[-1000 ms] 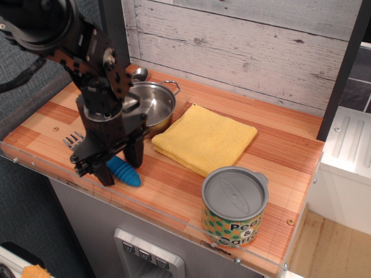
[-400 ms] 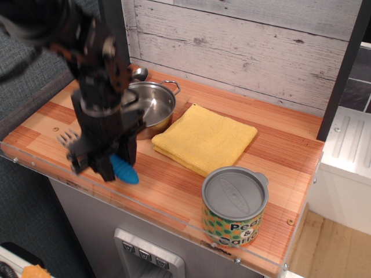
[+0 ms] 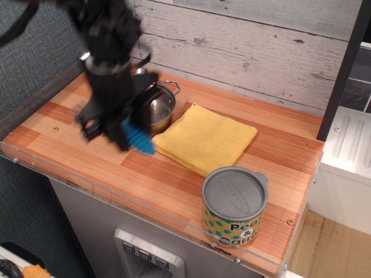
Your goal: Moved blue fork to top right above yellow cloth
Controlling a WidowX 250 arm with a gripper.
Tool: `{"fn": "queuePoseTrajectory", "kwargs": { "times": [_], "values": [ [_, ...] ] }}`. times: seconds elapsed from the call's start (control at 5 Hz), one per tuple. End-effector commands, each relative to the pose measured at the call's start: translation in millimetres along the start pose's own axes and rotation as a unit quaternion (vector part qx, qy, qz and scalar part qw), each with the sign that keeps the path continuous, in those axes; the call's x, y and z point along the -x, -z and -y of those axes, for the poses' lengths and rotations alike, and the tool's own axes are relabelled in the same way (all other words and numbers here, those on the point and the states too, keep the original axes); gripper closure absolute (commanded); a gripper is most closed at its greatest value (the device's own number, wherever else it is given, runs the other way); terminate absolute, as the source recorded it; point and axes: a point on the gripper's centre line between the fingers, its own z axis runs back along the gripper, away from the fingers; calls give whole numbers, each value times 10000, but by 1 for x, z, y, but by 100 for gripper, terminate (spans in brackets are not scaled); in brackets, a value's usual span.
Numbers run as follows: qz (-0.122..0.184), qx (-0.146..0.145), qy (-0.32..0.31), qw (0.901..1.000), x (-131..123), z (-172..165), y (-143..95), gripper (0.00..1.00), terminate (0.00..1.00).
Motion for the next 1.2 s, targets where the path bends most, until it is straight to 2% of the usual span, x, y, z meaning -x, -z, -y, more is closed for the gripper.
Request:
{"fn": "queuePoseTrajectory", "kwargs": {
  "times": [0.0, 0.2, 0.4, 0.6, 0.8, 1.0],
  "values": [
    [301, 391, 2110, 9762, 33, 63, -29, 100, 0],
    [144, 618, 3282, 9425, 46, 85, -28, 100, 0],
    [54, 770, 3410, 9369, 61, 106, -21, 100, 0],
    [114, 709, 3394, 9379, 79, 124, -8, 100, 0],
    [98, 580, 3514, 9344, 92, 133, 7, 100, 0],
    [166, 600, 3602, 9308, 96, 139, 20, 100, 0]
  ]
}}
